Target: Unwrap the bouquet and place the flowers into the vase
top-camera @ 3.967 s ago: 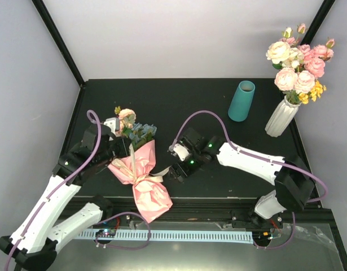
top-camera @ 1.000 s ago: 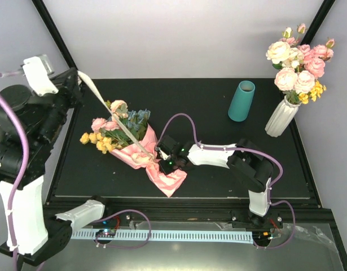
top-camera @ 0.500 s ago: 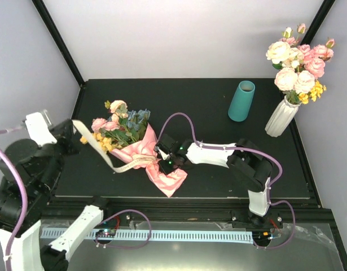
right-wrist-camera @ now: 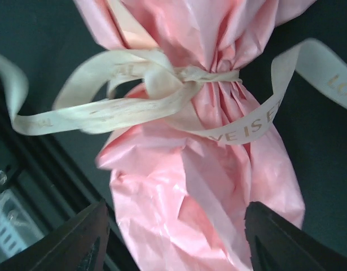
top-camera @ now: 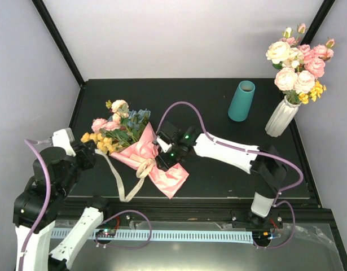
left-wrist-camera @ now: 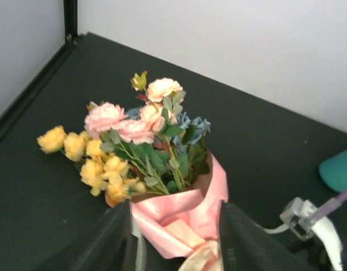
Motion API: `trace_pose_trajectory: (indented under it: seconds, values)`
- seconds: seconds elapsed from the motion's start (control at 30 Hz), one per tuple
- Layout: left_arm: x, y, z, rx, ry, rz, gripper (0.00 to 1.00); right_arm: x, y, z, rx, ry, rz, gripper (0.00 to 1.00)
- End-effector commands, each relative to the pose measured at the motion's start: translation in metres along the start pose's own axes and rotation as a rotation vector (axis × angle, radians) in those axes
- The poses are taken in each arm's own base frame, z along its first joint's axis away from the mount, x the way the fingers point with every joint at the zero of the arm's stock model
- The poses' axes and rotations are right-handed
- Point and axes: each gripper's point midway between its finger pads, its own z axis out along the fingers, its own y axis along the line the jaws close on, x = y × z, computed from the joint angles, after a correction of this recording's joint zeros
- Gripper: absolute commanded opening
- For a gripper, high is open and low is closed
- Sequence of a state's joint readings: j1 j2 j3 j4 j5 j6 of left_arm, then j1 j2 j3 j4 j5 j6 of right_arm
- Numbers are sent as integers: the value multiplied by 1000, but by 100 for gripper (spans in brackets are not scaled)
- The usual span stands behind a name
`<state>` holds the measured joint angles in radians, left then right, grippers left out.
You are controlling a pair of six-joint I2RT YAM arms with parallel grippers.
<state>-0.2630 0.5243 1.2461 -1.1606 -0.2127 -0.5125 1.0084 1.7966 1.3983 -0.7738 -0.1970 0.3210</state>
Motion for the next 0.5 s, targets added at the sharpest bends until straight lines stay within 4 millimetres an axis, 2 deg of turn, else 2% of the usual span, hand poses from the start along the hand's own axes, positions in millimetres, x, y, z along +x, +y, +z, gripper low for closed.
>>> trace_pose_trajectory:
  seconds: [0.0, 0.07, 0.13, 0.2, 0.3, 0.37, 0.47]
  values:
    - [8, -3, 5, 21, 19, -18, 58, 5, 1, -43, 10, -3, 23, 73]
    - [13, -2, 11, 14, 41, -20, 78, 6, -14, -52, 44, -22, 79, 80]
    - [21, -3, 20, 19, 71, -17, 84, 7, -35, -58, 76, -38, 155, 84]
    - [30, -8, 29, 43, 107, -22, 84, 6, -54, -62, 99, -54, 235, 85]
    - [49, -20, 45, 102, 191, -43, 83, 1, -69, -64, 101, -73, 307, 85]
    - [65, -28, 57, 138, 261, -75, 82, -4, -69, -58, 85, -64, 323, 85]
    - [91, -35, 73, 159, 371, -128, 80, -14, -58, -44, 13, -35, 339, 84]
